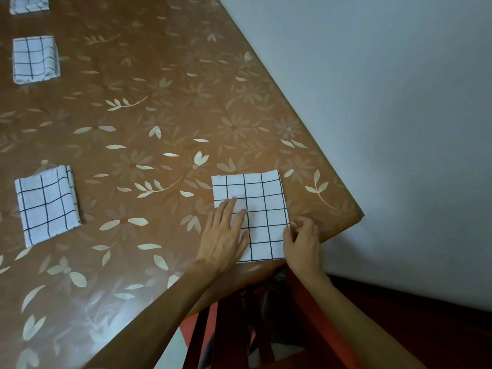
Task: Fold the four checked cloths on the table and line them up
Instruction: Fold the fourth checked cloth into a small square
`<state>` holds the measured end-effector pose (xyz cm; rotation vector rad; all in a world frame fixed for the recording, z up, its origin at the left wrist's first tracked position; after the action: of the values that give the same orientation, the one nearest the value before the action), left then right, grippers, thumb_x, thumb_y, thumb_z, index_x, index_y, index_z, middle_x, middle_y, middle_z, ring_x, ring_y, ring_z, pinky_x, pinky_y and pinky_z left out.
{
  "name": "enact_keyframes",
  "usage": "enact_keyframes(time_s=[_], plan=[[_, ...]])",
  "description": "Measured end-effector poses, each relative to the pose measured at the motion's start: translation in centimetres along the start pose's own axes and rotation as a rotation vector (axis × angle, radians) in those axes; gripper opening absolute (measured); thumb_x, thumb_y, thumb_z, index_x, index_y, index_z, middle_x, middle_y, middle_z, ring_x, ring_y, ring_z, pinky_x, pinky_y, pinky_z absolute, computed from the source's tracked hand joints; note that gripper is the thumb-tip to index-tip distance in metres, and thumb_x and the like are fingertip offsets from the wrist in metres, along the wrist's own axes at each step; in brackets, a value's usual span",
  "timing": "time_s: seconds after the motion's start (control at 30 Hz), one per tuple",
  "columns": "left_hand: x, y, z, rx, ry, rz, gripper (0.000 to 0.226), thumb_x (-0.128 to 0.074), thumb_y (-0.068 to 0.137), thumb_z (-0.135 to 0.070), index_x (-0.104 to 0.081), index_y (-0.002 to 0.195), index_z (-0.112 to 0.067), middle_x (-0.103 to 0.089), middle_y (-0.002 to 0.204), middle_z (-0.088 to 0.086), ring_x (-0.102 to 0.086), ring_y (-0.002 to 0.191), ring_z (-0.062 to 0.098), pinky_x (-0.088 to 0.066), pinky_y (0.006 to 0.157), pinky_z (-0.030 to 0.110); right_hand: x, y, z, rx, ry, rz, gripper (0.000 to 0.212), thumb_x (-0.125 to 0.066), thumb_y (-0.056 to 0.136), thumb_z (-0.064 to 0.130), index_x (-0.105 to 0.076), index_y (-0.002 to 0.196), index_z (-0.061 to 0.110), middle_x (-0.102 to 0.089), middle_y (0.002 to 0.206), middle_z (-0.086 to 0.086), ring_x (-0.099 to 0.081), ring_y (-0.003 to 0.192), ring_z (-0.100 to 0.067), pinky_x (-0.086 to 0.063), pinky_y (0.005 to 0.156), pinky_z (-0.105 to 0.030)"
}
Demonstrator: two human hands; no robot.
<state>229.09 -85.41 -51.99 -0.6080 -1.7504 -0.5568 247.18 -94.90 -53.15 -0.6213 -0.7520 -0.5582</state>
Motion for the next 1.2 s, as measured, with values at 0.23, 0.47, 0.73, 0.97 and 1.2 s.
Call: enact_keyframes(time_s=[0.23, 0.47, 0.73, 0.97, 1.2], plan=[[-4.3, 3.1, -0.6, -0.063, 0.023, 0.177, 0.058, -0.033, 0.101, -0.043, -0.04, 0.149, -0.013, -0.02, 0.164, 0.017, -0.022, 0.15, 0.036, -0.022, 0.121, 0.054, -2.5, 1.1, 6.2, 0.474, -0.307, -0.038, 0.047, -0.052, 0.094, 0.01, -0.045, 0.14, 0.015, -0.037, 0.153, -0.007, -0.038, 0.138, -0.024, -0.032, 0.113, -0.039], [-6.2, 2.6, 0.1, -0.063, 0.033, 0.241, 0.074, -0.028, 0.099, -0.053, -0.021, 0.157, -0.009, -0.01, 0.166, 0.014, -0.003, 0.154, 0.03, -0.016, 0.122, 0.055, -8.4, 3.4, 8.0, 0.604, -0.421, 0.134, 0.058, -0.017, 0.099, 0.03, -0.025, 0.154, 0.014, -0.016, 0.164, -0.005, -0.011, 0.151, -0.016, -0.019, 0.121, -0.039], [-4.7, 0.9, 1.7, -0.009, 0.106, 0.272, 0.088, -0.031, 0.091, -0.071, -0.007, 0.16, -0.023, 0.006, 0.166, 0.016, 0.006, 0.154, 0.03, -0.011, 0.122, 0.056, -5.9, 6.2, 4.5, 0.579, -0.605, 0.043, 0.06, -0.025, 0.104, 0.041, -0.015, 0.157, 0.017, -0.007, 0.165, -0.005, -0.002, 0.152, -0.017, -0.009, 0.122, -0.043], [-3.6, -1.7, 2.2, -0.071, 0.11, 0.233, 0.097, -0.039, 0.087, -0.075, -0.014, 0.159, -0.016, -0.004, 0.165, 0.02, -0.002, 0.154, 0.035, -0.013, 0.121, 0.059, -5.4, 5.5, 5.6, 0.618, -0.648, 0.021, 0.06, -0.025, 0.103, 0.037, -0.016, 0.156, 0.01, -0.006, 0.165, -0.01, -0.001, 0.152, -0.023, -0.011, 0.122, -0.047], [-5.0, -2.1, 1.0, -0.163, 0.106, 0.353, 0.082, -0.024, 0.095, -0.067, 0.0, 0.16, -0.023, 0.005, 0.167, 0.011, 0.006, 0.154, 0.03, -0.014, 0.12, 0.06, -7.8, 4.2, 6.1, 0.752, -0.651, 0.159, 0.061, -0.02, 0.104, 0.044, -0.012, 0.157, 0.014, -0.001, 0.165, -0.01, 0.002, 0.152, -0.022, -0.013, 0.122, -0.046]])
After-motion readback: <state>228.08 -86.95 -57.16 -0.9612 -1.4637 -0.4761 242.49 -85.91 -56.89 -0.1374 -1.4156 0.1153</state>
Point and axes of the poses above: each hand's wrist, its own y-axis towards the middle knuckle, its own x-axis out of the back of the hand, z = x × y, the point moved 8 cm from there along y, towards the middle knuckle
